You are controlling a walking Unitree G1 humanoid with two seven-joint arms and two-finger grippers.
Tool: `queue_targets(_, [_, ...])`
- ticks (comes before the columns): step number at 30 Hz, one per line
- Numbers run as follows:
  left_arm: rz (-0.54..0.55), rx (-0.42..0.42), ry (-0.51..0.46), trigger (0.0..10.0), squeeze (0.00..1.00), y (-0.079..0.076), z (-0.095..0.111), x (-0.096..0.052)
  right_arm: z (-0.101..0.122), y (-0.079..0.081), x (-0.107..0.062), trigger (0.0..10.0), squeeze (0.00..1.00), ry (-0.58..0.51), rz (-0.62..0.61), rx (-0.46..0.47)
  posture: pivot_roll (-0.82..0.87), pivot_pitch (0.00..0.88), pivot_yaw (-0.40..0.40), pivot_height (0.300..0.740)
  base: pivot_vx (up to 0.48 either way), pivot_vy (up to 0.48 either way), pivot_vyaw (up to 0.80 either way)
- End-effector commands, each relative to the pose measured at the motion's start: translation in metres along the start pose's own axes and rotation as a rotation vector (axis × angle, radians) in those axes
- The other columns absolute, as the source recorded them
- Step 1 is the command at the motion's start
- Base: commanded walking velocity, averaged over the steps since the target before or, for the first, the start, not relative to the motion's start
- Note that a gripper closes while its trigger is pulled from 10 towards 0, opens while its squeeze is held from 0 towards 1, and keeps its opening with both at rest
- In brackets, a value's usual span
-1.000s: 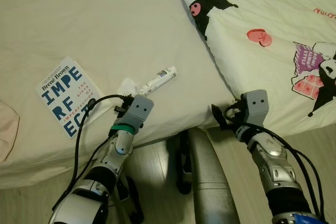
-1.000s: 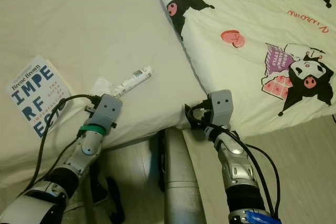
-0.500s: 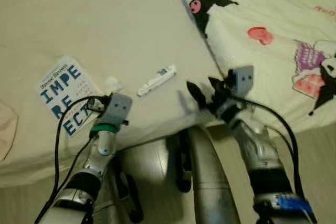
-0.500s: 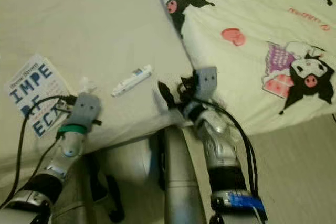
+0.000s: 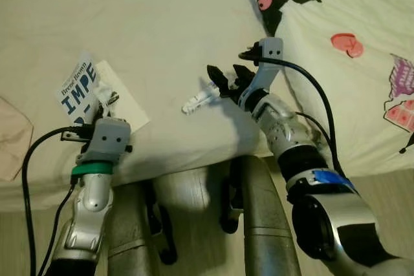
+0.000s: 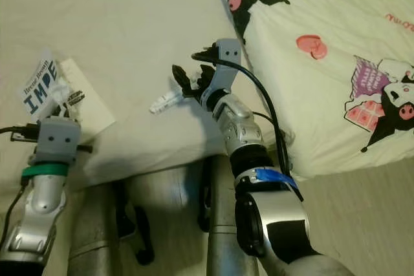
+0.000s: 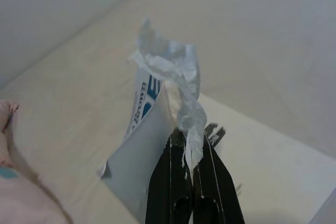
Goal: Clean up the room
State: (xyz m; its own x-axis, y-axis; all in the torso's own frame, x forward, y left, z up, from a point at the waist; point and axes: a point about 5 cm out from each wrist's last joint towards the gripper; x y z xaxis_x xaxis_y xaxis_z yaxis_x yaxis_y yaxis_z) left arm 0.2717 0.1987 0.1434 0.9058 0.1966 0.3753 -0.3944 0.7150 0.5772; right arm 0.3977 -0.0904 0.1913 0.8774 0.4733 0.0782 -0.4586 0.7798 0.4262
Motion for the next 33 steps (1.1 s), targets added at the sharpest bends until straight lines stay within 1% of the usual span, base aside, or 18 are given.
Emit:
queue_targets(1, [-0.022,0.023,0.038,0.0,0.00,-0.001,-0.008,-0.008,-0.010,-0.005,-0.003,10.0,0.00,0.034,-0.020,-0.004,-0.02,0.486,0.030,0.590,0.000,0.000,0.00])
queue_targets(3, [-0.026,0.027,0.048,0.0,0.00,0.003,-0.007,-0.012,-0.008,-0.005,-0.001,10.0,0.00,0.054,-0.010,-0.040,-0.01,0.497,0.026,0.590,0.000,0.000,0.00])
queue_targets(4, [-0.028,0.027,0.058,0.0,0.00,0.005,-0.006,-0.016,-0.008,-0.009,-0.001,10.0,0.00,0.104,-0.037,-0.103,-0.01,0.502,0.024,0.590,0.000,0.000,0.00])
queue_targets(5, [-0.028,0.027,0.058,0.0,0.00,0.005,-0.006,-0.016,-0.008,-0.009,-0.001,10.0,0.00,0.104,-0.037,-0.103,-0.01,0.502,0.024,0.590,0.000,0.000,0.00])
queue_targets(6, [-0.033,0.027,0.067,0.0,0.00,0.007,-0.003,-0.020,-0.006,-0.015,-0.002,10.0,0.00,0.163,-0.059,-0.176,-0.01,0.506,0.017,0.590,0.000,0.000,0.00])
queue_targets(9, [-0.033,0.027,0.067,0.0,0.00,0.007,-0.003,-0.020,-0.006,-0.015,-0.002,10.0,0.00,0.163,-0.059,-0.176,-0.01,0.506,0.017,0.590,0.000,0.000,0.00])
queue_targets(11, [-0.049,0.011,0.077,0.0,0.00,0.006,0.005,-0.023,-0.002,-0.034,-0.010,10.0,0.00,0.296,-0.097,-0.313,-0.02,0.505,0.013,0.590,0.000,0.000,0.00])
queue_targets(13, [-0.049,0.011,0.077,0.0,0.00,0.006,0.005,-0.023,-0.002,-0.034,-0.010,10.0,0.00,0.296,-0.097,-0.313,-0.02,0.505,0.013,0.590,0.000,0.000,0.00])
queue_targets(14, [-0.057,0.003,0.080,0.0,0.00,0.004,0.008,-0.024,-0.001,-0.043,-0.016,10.0,0.00,0.365,-0.066,-0.370,-0.02,0.503,0.012,0.590,0.000,0.000,0.00])
queue_targets(15, [-0.057,0.003,0.080,0.0,0.00,0.004,0.008,-0.024,-0.001,-0.043,-0.016,10.0,0.00,0.365,-0.066,-0.370,-0.02,0.503,0.012,0.590,0.000,0.000,0.00])
queue_targets(17, [-0.068,-0.004,0.088,0.0,0.00,0.004,0.013,-0.025,0.001,-0.051,-0.026,10.0,0.00,0.449,0.045,-0.412,-0.02,0.502,0.008,0.590,0.000,0.000,0.00])
queue_targets(18, [-0.068,-0.004,0.088,0.0,0.00,0.004,0.013,-0.025,0.001,-0.051,-0.026,10.0,0.00,0.449,0.045,-0.412,-0.02,0.502,0.008,0.590,0.000,0.000,0.00])
queue_targets(19, [-0.071,-0.005,0.089,0.0,0.00,0.003,0.014,-0.026,0.003,-0.053,-0.030,10.0,0.00,0.475,0.102,-0.438,-0.02,0.502,0.008,0.590,0.000,0.000,0.00])
queue_targets(21, [-0.071,-0.005,0.089,0.0,0.00,0.003,0.014,-0.026,0.003,-0.053,-0.030,10.0,0.00,0.475,0.102,-0.438,-0.02,0.502,0.008,0.590,0.000,0.000,0.00])
queue_targets(22, [-0.078,-0.006,0.097,0.0,0.00,0.004,0.014,-0.028,0.007,-0.058,-0.037,10.0,0.00,0.526,0.168,-0.522,-0.02,0.507,0.008,0.590,0.000,0.000,0.00])
queue_targets(23, [-0.083,-0.006,0.102,0.0,0.00,0.004,0.015,-0.029,0.009,-0.060,-0.039,10.0,0.00,0.536,0.174,-0.551,-0.02,0.506,0.008,0.590,0.000,0.000,0.00])
queue_targets(30, [-0.094,-0.006,0.115,0.0,0.00,0.003,0.017,-0.029,0.018,-0.057,-0.035,10.0,0.00,0.488,0.179,-0.563,-0.02,0.508,0.013,0.590,0.000,0.000,0.00])
queue_targets(33, [-0.108,-0.005,0.116,0.0,0.00,0.002,0.019,-0.028,0.022,-0.052,-0.034,10.0,0.00,0.458,0.231,-0.501,-0.02,0.505,0.018,0.590,0.000,0.000,0.00])
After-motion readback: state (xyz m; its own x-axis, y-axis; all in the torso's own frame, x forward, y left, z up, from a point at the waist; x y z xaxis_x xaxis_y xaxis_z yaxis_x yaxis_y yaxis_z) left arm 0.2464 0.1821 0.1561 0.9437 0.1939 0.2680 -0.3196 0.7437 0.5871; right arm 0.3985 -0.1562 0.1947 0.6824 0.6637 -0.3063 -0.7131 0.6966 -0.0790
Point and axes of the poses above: a point about 5 cm out from each wrist's last joint towards the gripper, its own x axis pointing out of the wrist towards the gripper, its own z axis along the axis of the wrist's last joint, y = z × x, and after that the axes turned 12 degrees about x, right-handed
